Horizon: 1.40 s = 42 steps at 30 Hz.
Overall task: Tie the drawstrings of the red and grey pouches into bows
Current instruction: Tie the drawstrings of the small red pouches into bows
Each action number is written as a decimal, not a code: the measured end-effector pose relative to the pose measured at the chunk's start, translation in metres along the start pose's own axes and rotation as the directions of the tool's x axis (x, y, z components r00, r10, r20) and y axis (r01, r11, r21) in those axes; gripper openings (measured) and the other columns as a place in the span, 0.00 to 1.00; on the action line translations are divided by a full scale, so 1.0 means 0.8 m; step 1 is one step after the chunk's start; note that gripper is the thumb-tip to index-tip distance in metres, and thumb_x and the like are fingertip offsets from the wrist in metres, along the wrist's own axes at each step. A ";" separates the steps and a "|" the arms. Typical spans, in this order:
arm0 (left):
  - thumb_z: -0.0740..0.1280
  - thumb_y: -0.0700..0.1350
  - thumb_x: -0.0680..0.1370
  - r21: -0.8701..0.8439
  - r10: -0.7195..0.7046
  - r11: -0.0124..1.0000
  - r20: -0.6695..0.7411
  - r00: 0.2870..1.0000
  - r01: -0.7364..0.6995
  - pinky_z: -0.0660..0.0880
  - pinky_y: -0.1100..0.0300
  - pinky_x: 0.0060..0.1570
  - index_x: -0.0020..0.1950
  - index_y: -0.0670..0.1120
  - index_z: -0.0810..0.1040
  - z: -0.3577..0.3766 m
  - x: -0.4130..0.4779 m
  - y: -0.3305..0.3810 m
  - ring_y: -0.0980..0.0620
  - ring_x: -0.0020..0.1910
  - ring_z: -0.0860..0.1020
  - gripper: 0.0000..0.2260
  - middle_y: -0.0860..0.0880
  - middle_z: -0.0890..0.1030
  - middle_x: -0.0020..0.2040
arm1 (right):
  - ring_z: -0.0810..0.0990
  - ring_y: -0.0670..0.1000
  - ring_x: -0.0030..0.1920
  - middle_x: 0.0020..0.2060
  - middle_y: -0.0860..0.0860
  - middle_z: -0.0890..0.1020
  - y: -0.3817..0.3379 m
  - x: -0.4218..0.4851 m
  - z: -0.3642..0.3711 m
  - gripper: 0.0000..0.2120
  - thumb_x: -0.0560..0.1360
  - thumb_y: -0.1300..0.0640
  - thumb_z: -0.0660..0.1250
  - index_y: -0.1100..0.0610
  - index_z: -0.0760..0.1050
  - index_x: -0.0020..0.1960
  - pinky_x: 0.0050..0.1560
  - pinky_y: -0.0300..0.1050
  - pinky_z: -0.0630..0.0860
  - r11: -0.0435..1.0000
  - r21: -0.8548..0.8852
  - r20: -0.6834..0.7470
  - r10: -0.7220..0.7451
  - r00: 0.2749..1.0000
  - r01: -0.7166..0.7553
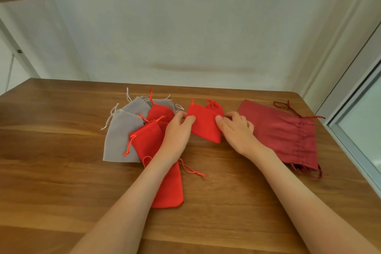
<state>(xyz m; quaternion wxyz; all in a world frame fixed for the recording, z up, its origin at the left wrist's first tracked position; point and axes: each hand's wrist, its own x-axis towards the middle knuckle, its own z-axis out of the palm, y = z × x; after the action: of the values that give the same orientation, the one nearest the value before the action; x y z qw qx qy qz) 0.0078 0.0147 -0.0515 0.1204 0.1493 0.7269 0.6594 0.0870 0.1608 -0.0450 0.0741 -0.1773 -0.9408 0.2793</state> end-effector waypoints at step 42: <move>0.59 0.44 0.73 0.371 0.410 0.733 0.429 0.805 -0.571 0.62 0.67 0.40 0.32 0.51 0.69 0.002 -0.025 0.006 0.57 0.37 0.69 0.10 0.55 0.71 0.30 | 0.76 0.44 0.53 0.50 0.42 0.81 0.014 -0.046 -0.043 0.20 0.76 0.70 0.60 0.48 0.78 0.56 0.54 0.37 0.71 0.861 0.446 -0.253 -0.139 0.958 0.243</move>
<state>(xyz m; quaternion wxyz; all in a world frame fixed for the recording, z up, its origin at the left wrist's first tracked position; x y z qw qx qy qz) 0.0267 0.0088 -0.0477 0.0139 0.4675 0.7714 0.4315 0.1325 0.1727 -0.0243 0.2422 -0.0880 -0.8438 0.4708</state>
